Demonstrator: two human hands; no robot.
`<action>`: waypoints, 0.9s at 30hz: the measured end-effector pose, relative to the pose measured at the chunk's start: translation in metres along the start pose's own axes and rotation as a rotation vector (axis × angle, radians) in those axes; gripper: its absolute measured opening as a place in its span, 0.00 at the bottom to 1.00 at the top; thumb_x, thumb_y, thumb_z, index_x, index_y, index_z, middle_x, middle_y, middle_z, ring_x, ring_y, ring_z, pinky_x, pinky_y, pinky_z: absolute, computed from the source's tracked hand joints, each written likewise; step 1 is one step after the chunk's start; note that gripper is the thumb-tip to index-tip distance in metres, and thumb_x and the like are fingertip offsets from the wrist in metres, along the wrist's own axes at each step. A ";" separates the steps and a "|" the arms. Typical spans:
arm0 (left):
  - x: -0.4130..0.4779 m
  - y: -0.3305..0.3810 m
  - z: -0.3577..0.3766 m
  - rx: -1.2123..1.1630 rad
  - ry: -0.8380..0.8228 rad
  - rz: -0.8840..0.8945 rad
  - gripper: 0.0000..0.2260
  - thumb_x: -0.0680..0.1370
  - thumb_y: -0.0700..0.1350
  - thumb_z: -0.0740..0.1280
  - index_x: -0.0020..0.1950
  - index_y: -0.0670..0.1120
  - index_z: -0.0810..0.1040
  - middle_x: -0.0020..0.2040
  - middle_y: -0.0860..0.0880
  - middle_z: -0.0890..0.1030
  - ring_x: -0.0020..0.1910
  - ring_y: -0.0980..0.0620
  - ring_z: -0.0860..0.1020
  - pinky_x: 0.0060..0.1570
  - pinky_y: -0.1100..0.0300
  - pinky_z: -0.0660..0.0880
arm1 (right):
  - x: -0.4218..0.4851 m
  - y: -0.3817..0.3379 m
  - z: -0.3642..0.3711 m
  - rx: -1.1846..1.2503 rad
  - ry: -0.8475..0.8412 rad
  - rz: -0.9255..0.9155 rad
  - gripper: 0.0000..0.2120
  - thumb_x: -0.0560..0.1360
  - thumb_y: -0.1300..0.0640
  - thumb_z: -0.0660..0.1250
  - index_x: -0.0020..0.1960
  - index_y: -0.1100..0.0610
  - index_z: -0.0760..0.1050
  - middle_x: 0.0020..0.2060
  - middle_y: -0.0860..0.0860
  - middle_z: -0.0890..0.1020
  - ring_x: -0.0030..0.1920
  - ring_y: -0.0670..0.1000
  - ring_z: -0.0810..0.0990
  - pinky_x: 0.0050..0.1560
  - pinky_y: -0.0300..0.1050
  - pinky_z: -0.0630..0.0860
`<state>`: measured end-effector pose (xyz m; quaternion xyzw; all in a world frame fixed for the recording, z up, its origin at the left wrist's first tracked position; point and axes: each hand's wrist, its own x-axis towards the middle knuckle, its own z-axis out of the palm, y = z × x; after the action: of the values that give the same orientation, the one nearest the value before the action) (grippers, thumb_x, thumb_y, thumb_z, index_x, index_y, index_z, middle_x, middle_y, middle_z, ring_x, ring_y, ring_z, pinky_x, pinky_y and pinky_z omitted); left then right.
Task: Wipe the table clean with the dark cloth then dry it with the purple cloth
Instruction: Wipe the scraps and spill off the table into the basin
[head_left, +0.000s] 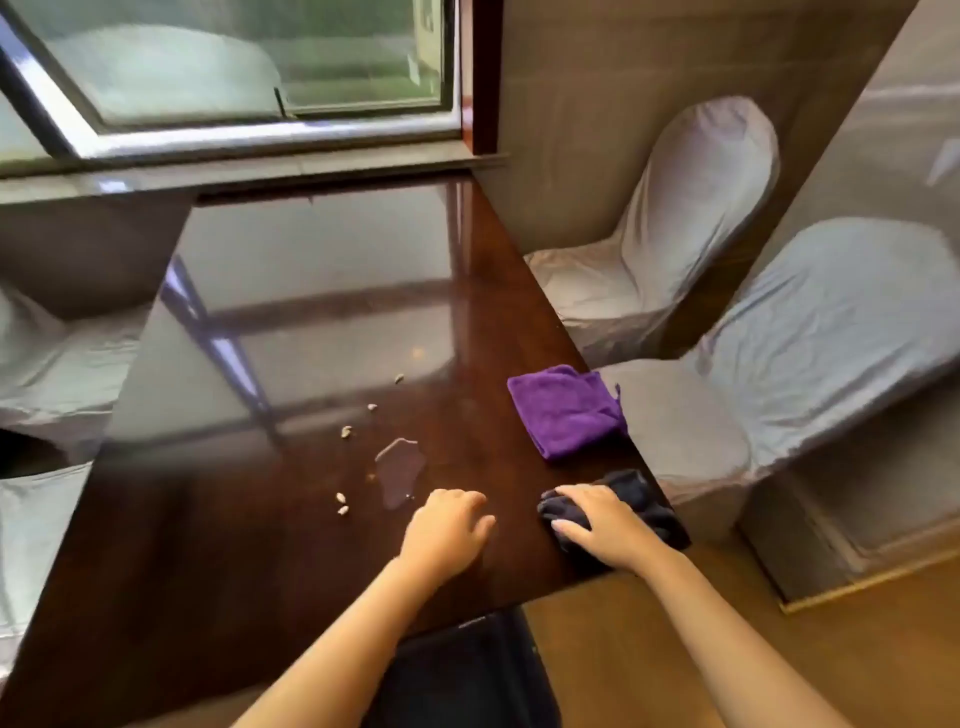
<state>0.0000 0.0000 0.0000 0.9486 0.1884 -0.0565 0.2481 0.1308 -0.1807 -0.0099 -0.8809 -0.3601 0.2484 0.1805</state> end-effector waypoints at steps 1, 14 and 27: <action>0.002 0.011 0.011 0.007 -0.024 0.003 0.15 0.75 0.52 0.61 0.58 0.47 0.75 0.57 0.45 0.80 0.59 0.44 0.74 0.57 0.49 0.73 | -0.005 0.008 0.002 -0.051 -0.004 0.022 0.24 0.74 0.46 0.64 0.67 0.54 0.66 0.66 0.53 0.73 0.67 0.54 0.68 0.66 0.49 0.65; 0.035 0.081 0.099 0.049 -0.005 0.091 0.21 0.75 0.49 0.64 0.68 0.49 0.67 0.67 0.47 0.71 0.66 0.46 0.66 0.63 0.52 0.66 | -0.007 0.078 0.025 -0.190 0.200 -0.019 0.19 0.75 0.56 0.63 0.66 0.51 0.69 0.64 0.49 0.74 0.64 0.51 0.69 0.64 0.46 0.66; 0.045 0.056 0.041 -0.264 0.370 -0.035 0.11 0.77 0.40 0.60 0.58 0.45 0.74 0.56 0.46 0.77 0.58 0.48 0.69 0.57 0.58 0.67 | 0.038 0.025 0.008 0.205 0.202 -0.243 0.11 0.77 0.57 0.59 0.59 0.49 0.71 0.52 0.47 0.78 0.52 0.45 0.74 0.50 0.33 0.69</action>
<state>0.0630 -0.0507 -0.0194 0.8987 0.2527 0.1392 0.3305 0.1636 -0.1690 -0.0404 -0.8283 -0.4168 0.1706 0.3333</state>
